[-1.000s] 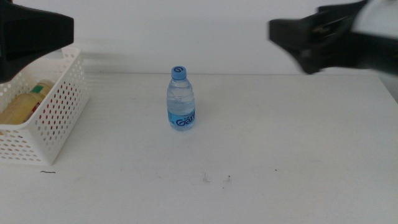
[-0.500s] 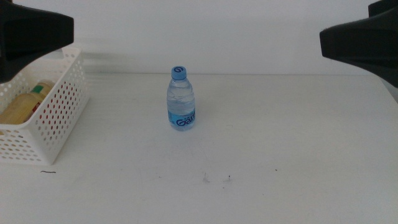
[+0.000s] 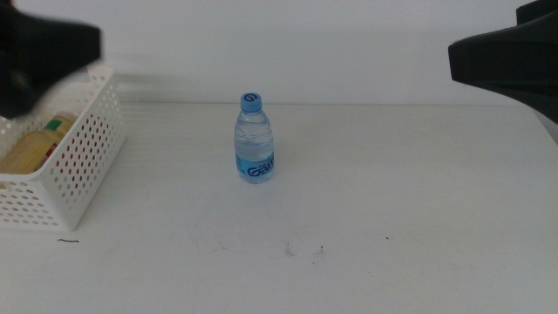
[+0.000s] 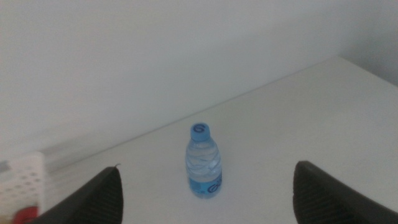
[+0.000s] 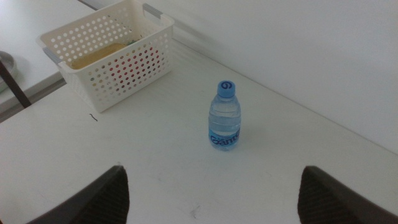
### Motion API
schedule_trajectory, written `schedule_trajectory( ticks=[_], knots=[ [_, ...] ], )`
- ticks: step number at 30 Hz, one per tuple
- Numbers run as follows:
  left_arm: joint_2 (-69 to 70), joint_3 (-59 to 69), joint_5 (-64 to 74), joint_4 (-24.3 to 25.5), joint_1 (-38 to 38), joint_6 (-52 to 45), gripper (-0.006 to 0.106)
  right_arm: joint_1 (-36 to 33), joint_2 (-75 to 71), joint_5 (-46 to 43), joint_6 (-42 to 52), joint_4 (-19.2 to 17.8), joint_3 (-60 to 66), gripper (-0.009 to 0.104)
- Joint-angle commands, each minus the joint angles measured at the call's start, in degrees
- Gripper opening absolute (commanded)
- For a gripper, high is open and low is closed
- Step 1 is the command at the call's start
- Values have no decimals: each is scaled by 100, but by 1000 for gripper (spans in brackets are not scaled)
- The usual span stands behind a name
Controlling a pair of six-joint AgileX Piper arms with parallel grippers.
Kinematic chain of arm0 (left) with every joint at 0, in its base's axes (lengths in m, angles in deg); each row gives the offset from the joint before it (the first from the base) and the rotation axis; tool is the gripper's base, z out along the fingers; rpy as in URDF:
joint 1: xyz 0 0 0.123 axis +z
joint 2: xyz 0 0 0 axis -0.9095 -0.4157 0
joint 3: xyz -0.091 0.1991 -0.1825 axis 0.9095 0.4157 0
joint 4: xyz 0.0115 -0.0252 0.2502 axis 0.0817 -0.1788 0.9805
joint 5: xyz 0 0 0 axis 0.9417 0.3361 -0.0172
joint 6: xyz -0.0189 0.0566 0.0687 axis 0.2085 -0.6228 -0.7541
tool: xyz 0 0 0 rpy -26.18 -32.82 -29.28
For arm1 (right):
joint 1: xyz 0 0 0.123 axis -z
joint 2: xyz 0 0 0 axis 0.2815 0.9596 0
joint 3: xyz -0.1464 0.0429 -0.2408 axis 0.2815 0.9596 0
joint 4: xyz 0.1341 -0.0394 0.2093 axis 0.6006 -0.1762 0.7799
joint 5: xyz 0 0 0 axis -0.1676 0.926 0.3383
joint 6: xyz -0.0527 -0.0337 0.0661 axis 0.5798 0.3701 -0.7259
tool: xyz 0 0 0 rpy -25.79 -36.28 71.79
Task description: Use arms to grab the bottles and put them into the dustbin to the left of the table.
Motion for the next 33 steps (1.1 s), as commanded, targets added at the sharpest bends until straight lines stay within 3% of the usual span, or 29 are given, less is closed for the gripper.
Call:
schedule_trajectory(
  ticks=[1,4,9,12,16,22,28,33],
  knots=[
    [45,603,-704,-23,-280,2,94,-24,-31,-17,57,-19,-36,71],
    [181,1883,-2230,324,-993,116,94,-24,-31,-17,57,73,-36,71],
    [186,3928,-5283,1742,-1991,2121,94,-24,-31,-17,57,81,-36,71],
    [174,4968,-6361,1611,-1983,2398,94,-24,-31,-17,57,81,-36,71],
    [174,5662,-6453,1051,-1852,2398,94,-24,-31,-17,57,79,-36,71],
    [174,5916,-6630,797,-1588,1666,94,-24,-31,-17,57,91,-36,71],
    [174,5916,-6620,806,-1496,1630,94,-24,-31,-17,57,91,-36,71],
    [145,5930,-6894,1573,-1507,1723,94,-24,-31,-17,57,91,-36,71]
  ],
)
